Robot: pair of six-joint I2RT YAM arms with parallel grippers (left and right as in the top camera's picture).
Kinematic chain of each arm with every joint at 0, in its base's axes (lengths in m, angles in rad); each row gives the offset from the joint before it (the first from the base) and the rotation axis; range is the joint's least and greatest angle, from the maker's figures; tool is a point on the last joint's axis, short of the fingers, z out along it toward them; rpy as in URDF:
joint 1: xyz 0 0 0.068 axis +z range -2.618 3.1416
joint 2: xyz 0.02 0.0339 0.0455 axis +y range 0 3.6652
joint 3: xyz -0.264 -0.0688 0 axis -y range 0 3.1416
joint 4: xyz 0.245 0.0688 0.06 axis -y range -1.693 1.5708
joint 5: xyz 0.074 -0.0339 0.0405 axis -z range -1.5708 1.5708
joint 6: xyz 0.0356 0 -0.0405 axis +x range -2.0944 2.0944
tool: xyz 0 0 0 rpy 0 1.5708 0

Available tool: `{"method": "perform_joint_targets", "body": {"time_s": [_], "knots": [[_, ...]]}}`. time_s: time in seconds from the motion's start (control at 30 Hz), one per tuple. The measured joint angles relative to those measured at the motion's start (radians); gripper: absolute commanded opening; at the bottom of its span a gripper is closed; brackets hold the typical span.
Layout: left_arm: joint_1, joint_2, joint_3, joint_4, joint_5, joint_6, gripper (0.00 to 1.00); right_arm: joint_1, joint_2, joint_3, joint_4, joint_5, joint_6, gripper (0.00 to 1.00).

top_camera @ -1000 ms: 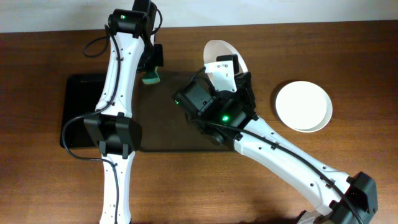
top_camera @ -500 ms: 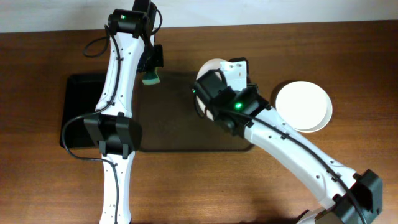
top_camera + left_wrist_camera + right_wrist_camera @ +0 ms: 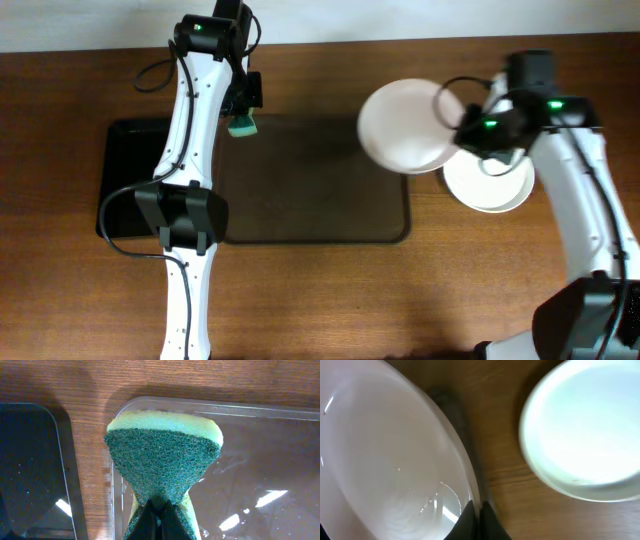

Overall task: Clean dirty plates on tray and stack at the side
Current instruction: 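Carry the plate with the right gripper to the stacked plates, then set the plate onto the stack and open the right gripper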

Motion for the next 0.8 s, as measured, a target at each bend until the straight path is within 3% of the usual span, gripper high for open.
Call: {"method": "perform_joint_targets", "body": {"time_s": [0.1,0.3,0.8], "knots": [[0.0,0.0,0.0,0.005,0.0,0.0,0.01,-0.2,-0.003,-0.051,0.0,-0.005,0.003,0.04],[0.0,0.0,0.0,0.005,0.0,0.0,0.01,-0.446,-0.011,-0.293,0.188,0.003,0.003,0.04],[0.0,0.0,0.0,0.004,0.0,0.0,0.01,-0.461,0.006,-0.342,0.242,0.071,-0.001,0.04]]}}
